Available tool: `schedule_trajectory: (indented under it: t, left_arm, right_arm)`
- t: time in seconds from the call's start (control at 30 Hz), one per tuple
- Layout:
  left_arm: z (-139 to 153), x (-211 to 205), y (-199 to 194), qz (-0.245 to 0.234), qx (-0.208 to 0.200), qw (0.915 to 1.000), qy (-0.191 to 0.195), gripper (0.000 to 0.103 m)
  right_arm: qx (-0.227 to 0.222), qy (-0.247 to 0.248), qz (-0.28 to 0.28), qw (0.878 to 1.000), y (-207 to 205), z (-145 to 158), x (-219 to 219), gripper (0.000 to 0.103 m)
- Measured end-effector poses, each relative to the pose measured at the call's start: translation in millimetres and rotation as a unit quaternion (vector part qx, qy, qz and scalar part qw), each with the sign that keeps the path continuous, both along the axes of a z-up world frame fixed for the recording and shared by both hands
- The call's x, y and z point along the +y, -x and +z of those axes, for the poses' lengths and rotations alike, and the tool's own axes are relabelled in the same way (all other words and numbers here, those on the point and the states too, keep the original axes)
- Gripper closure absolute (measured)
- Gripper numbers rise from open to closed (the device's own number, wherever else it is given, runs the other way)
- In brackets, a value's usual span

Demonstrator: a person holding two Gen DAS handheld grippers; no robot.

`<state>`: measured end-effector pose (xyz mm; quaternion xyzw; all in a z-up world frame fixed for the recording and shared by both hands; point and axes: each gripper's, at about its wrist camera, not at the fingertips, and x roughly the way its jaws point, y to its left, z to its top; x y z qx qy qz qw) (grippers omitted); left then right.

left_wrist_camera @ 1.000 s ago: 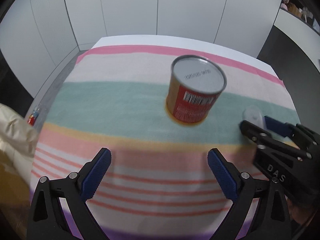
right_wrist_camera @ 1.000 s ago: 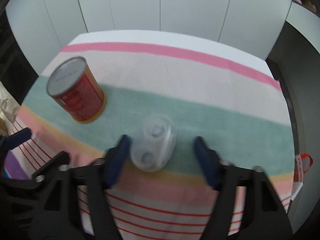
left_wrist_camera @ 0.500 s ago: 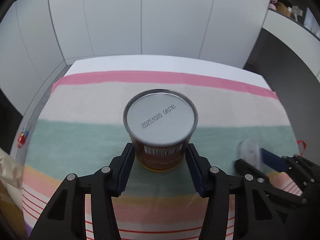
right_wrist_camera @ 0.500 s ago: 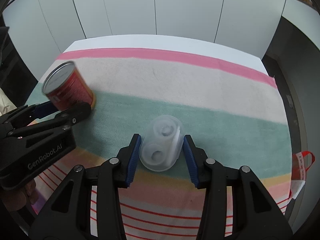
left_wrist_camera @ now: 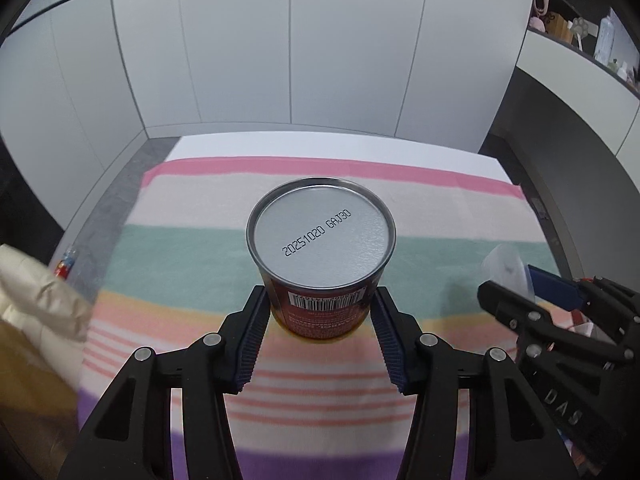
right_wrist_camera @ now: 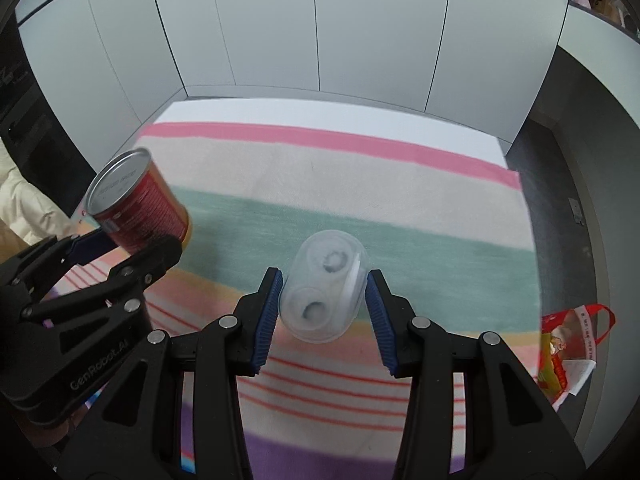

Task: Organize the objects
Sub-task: 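Carry the red can with the left tool to the cardboard box while the right tool carries the clear case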

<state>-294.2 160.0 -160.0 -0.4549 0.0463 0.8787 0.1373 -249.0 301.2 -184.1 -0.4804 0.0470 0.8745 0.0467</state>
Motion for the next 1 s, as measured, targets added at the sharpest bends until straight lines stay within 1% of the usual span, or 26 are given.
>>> schedule_trajectory:
  t: [0.07, 0.17, 0.27, 0.53, 0.7, 0.8, 1.0]
  left_arm:
    - [12.2, -6.8, -13.0, 0.014, 0.001, 0.9999, 0.005, 0.050]
    - [28.1, -16.4, -31.6, 0.022, 0.003, 0.9997, 0.007, 0.050]
    - [49.2, -26.2, -52.5, 0.024, 0.007, 0.9997, 0.004, 0.050]
    - [89.8, -39.3, -97.0, 0.027, 0.026, 0.9993, 0.003, 0.050]
    - [115.9, -49.2, -126.7, 0.035, 0.036, 0.9987, -0.010, 0.050]
    - [128.8, -51.3, -142.4, 0.032, 0.044, 0.9984, -0.015, 0.050]
    - [140.9, -60.4, -163.9, 0.029, 0.063, 0.9974, -0.023, 0.050]
  right_arm:
    - [0.002, -0.001, 0.002, 1.000, -13.9, 16.2, 3.4, 0.058]
    - [0.001, -0.002, 0.001, 1.000, -31.9, 33.7, 0.9, 0.058]
    - [0.004, -0.004, 0.005, 1.000, -53.1, 51.9, -4.8, 0.058]
    - [0.013, -0.003, 0.017, 1.000, -105.6, 93.6, -21.5, 0.058]
    - [0.017, 0.003, 0.021, 1.000, -135.0, 113.7, -30.4, 0.058]
    - [0.017, 0.005, 0.024, 1.000, -151.2, 124.2, -35.7, 0.058]
    - [0.021, 0.011, 0.026, 0.999, -171.8, 138.2, -41.6, 0.058]
